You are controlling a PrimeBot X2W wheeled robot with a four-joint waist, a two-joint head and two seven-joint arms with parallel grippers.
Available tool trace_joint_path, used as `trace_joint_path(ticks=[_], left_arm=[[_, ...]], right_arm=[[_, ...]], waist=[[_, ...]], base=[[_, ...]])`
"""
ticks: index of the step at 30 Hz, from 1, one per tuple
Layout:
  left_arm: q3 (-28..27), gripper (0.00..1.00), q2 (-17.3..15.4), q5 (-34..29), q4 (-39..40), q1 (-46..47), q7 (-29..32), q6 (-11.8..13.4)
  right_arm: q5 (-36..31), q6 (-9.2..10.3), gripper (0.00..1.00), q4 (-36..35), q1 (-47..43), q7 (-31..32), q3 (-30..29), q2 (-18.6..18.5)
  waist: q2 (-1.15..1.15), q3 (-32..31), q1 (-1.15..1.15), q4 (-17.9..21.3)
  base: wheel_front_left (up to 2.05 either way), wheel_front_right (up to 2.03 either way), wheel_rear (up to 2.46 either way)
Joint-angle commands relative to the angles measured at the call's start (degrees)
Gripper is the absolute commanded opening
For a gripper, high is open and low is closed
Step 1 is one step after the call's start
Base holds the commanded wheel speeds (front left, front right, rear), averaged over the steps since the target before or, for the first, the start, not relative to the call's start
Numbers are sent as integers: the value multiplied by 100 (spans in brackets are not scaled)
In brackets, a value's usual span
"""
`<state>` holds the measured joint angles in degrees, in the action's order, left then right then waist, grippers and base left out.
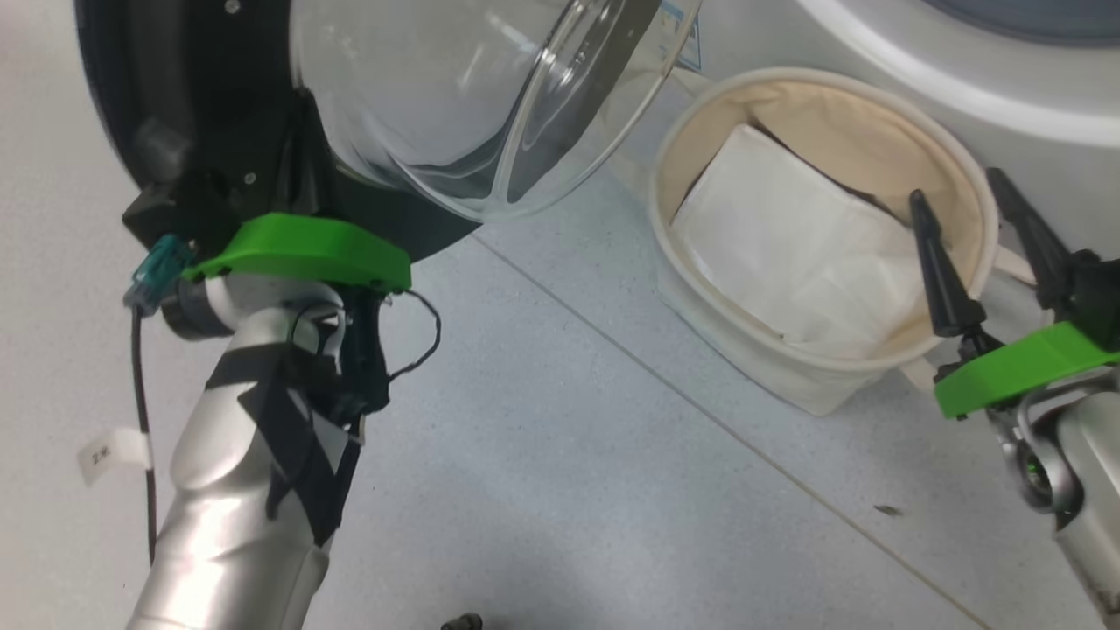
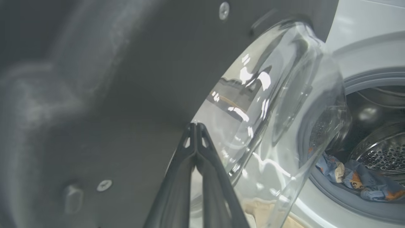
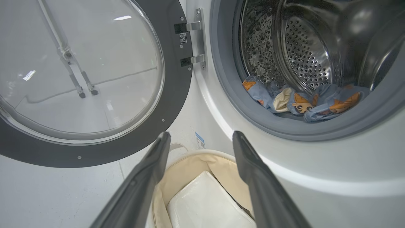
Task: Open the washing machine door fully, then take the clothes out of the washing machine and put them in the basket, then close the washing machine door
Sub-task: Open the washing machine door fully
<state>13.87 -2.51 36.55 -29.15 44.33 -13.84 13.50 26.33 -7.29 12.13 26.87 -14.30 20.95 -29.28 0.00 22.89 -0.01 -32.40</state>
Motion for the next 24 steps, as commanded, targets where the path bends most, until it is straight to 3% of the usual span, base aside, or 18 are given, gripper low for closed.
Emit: trace_joint_path(ticks=[1, 11, 24], left_arm=[[-220, 0, -159, 42, 62, 261, -70, -36], [-757, 0, -150, -22, -667, 691, -114, -51], [-1784, 0, -239, -474, -1573, 1191, -115, -427]], right_arm=[[36, -20, 100, -235, -23, -70, 35, -123], [91, -20, 100, -374, -99, -70, -4, -339], [115, -20, 100, -444, -176, -52, -185, -462]], waist=[[0, 62, 1, -6], [0, 239, 1, -3], [0, 309, 1, 13]], base=[[-4, -4, -4], [0, 0, 0], [0, 0, 0]])
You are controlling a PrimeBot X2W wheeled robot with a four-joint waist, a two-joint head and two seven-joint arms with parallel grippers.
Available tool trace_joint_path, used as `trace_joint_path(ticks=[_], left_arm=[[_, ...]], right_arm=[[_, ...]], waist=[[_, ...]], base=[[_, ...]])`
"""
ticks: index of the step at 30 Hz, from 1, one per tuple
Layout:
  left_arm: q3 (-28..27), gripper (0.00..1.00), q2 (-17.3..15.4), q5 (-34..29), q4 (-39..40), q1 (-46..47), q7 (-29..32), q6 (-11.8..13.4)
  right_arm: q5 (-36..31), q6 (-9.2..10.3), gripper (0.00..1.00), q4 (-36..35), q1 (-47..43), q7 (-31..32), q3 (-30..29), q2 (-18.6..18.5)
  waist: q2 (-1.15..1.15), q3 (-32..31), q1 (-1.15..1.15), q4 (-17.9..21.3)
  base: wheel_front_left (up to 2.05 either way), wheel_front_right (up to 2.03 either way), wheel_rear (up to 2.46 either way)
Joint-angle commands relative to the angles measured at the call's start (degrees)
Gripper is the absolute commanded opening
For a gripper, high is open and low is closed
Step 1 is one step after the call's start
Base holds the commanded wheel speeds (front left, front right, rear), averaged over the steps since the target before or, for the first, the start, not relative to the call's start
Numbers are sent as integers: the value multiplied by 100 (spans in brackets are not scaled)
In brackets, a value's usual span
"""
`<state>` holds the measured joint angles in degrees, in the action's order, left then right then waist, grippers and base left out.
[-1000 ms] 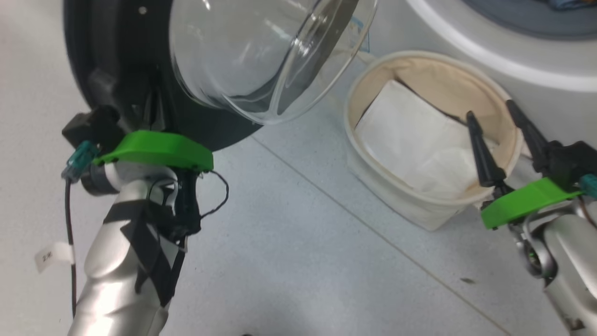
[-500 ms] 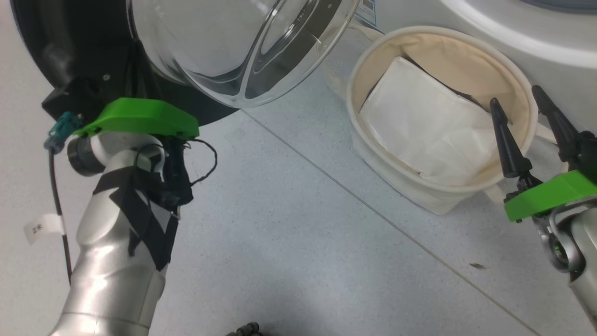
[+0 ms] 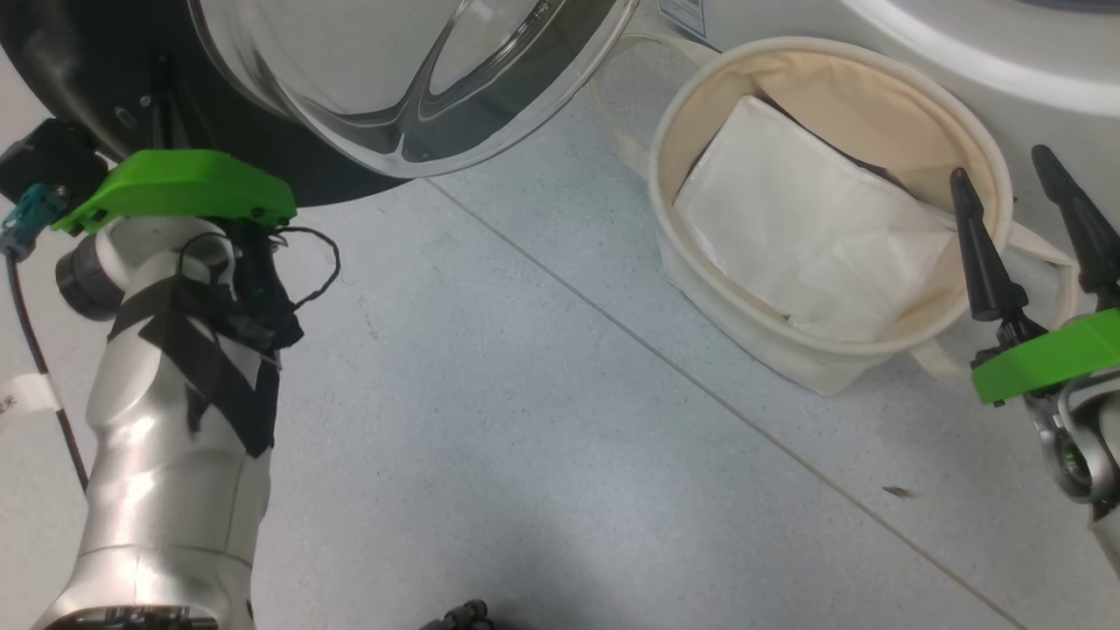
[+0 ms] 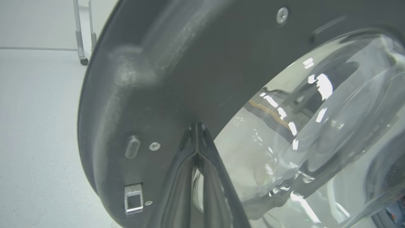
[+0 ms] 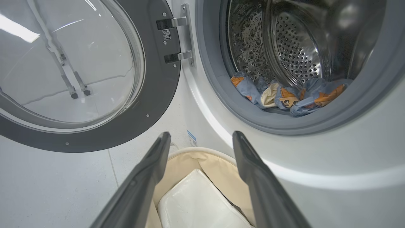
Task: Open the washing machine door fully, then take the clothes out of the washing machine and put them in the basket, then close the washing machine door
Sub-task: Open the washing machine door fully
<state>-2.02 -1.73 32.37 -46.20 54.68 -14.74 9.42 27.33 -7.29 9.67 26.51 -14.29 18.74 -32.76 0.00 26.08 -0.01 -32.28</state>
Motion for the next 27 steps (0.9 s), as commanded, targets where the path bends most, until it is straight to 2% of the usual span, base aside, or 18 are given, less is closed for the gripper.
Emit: trace_joint_path(ticks=[1, 3, 4, 5, 12, 16, 21, 27], left_arm=[[-247, 0, -313, -111, 96, 172, -25, -60], [-321, 0, -289, -205, 16, 184, -25, -175], [-349, 24, -277, -263, -7, 178, -25, -232], [-370, 100, -261, -317, -36, 158, -25, -291], [-317, 100, -184, -648, -319, -57, -26, -625], [-163, 100, -168, -969, -350, -317, -26, -770], [-94, 100, -412, -1231, -98, -695, -26, -994], [-27, 100, -647, -1270, 388, -1075, 44, -1214]], right_arm=[[17, -20, 100, -195, -149, -53, 19, -114], [21, -20, 100, -166, -185, -54, -21, -98], [21, -20, 100, -146, -211, -55, -34, -81], [17, -20, 100, -132, -236, -57, -48, -58], [-30, -20, 100, 19, -518, -67, -233, 253], [-142, -20, 100, -12, -880, -69, -559, 629], [-322, -20, 100, -131, -1194, -70, -705, 1134], [-441, -20, 100, -153, -1355, -70, -740, 1486]], waist=[[0, -24, 1, 3], [0, -87, 1, 3], [0, -130, 1, 3], [0, -182, 1, 5], [0, -723, 1, 44], [0, -1225, 1, 149], [0, -1660, 1, 776], [0, -1938, 1, 1705]], base=[[0, 0, 0], [0, 0, 0], [0, 0, 0], [0, 0, 0], [0, 0, 0], [0, 0, 0], [0, 0, 0], [0, 0, 0]])
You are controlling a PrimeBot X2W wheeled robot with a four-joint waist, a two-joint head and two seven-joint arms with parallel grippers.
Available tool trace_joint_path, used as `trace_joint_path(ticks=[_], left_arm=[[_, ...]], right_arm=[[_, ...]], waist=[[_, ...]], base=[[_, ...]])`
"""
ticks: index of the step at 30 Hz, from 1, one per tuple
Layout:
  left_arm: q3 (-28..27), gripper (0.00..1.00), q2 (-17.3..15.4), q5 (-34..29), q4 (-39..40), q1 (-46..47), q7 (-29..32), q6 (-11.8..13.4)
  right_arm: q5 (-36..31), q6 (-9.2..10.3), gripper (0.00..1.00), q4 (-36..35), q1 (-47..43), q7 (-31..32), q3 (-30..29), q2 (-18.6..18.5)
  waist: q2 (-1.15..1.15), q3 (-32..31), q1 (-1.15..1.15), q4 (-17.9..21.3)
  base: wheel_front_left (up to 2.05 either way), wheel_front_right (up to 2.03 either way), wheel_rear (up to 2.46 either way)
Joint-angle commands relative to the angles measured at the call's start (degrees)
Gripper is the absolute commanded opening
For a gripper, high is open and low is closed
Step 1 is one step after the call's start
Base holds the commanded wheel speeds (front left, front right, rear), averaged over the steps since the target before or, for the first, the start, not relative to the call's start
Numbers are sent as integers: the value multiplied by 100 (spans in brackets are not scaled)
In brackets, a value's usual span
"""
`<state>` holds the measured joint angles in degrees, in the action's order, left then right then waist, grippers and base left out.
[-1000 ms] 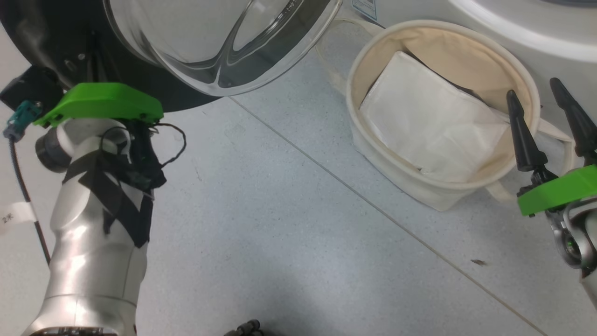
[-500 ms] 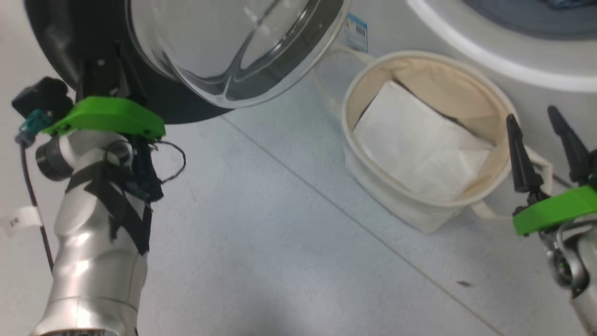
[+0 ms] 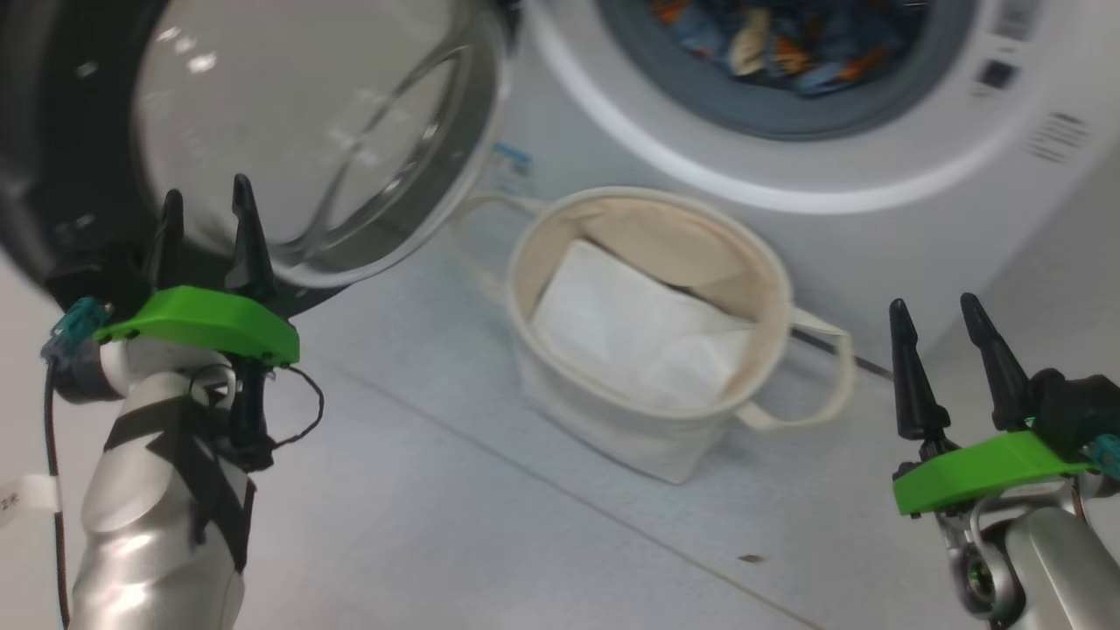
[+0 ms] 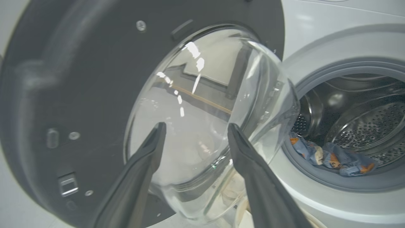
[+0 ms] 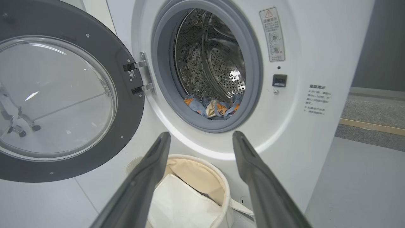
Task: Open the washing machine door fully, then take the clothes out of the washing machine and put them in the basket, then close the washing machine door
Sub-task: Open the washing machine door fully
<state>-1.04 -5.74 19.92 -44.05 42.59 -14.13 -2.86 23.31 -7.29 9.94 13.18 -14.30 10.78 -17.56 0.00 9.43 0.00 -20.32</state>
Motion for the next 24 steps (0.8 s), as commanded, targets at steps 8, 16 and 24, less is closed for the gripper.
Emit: trace_joint_path(ticks=[8, 16, 24], left_arm=[[-221, 100, -825, 238, 956, -515, 12, -346], [228, 100, -1645, 234, 1468, -1310, -33, -456], [100, 100, -1951, 772, 1639, -1895, 310, -460]], right_arm=[[-111, -20, 100, -176, 59, -69, 217, 283], [-106, -20, 100, -36, 107, -70, 237, 397], [-87, -20, 100, 78, 119, -70, 211, 317]], waist=[[0, -441, 0, 1887], [0, -612, 0, 2916], [0, -798, 0, 3449]], base=[[0, 0, 0], [0, 0, 0], [0, 0, 0]])
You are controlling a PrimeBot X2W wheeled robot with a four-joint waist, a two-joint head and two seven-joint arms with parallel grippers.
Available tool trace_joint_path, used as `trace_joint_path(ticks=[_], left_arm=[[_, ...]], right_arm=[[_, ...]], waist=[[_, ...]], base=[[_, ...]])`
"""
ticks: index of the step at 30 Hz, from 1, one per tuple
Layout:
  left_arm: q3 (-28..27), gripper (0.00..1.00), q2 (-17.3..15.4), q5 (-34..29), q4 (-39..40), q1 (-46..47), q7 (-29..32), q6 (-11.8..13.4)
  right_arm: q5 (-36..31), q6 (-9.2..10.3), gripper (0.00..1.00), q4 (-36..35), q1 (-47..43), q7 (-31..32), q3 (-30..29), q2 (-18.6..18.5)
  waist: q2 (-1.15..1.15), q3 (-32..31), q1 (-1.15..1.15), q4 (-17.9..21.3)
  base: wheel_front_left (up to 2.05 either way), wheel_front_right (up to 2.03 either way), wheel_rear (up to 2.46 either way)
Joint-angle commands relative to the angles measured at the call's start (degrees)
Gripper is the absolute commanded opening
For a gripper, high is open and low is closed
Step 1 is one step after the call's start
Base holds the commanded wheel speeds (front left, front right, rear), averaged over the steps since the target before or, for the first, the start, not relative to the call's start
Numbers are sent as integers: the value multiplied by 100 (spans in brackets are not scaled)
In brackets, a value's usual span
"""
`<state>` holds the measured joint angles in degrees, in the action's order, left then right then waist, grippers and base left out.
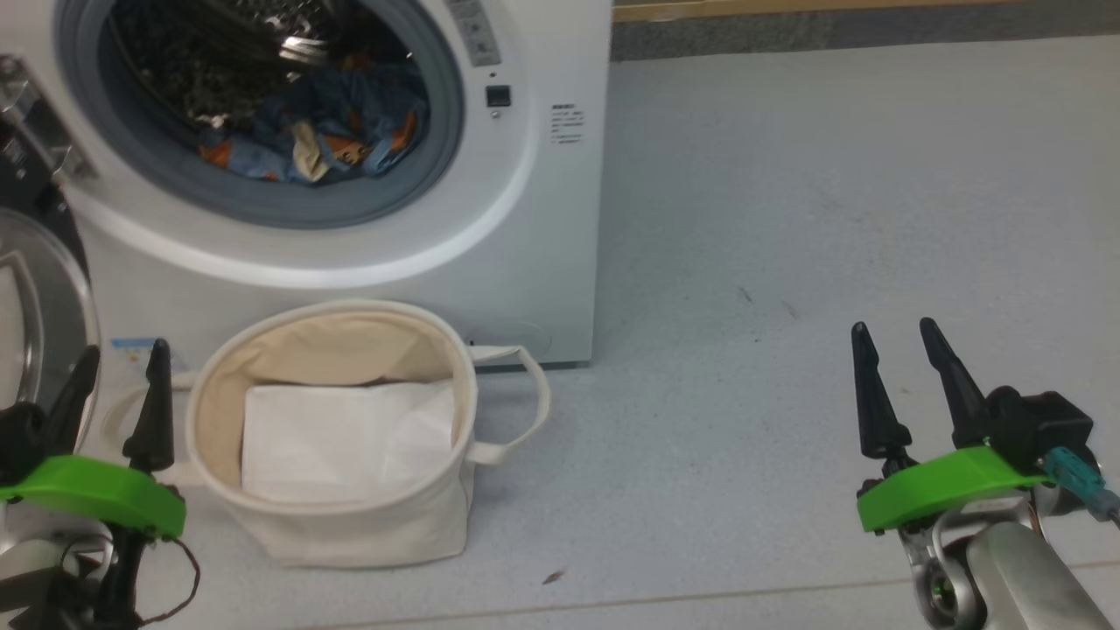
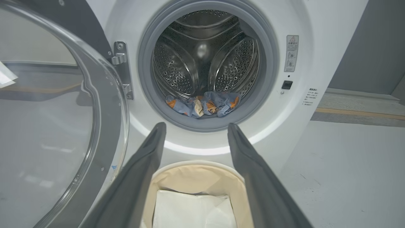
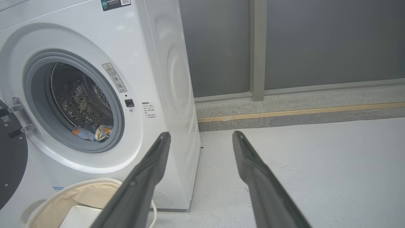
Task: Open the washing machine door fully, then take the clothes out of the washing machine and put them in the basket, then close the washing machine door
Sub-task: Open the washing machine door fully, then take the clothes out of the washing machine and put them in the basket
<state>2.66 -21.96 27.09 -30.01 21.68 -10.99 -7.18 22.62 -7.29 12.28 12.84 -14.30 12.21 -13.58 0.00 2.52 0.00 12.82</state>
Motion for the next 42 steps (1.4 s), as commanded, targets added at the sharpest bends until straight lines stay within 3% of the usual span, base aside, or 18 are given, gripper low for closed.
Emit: trace_joint_path(ticks=[1, 19, 42], left_arm=[[-249, 100, -376, 6, 249, 137, -7, -15], [-63, 100, -207, 297, 61, -206, 24, 3], [471, 100, -338, 921, -173, 50, -77, -29]], right_arm=[[-20, -20, 100, -140, 144, -70, 79, -95], [28, -20, 100, -2, 72, -70, 72, -224], [64, -20, 100, 33, 40, -70, 89, -192]], waist=[[0, -132, 0, 163], [0, -447, 0, 200], [0, -433, 0, 206]], base=[[0, 0, 0], [0, 0, 0], [1, 0, -1]])
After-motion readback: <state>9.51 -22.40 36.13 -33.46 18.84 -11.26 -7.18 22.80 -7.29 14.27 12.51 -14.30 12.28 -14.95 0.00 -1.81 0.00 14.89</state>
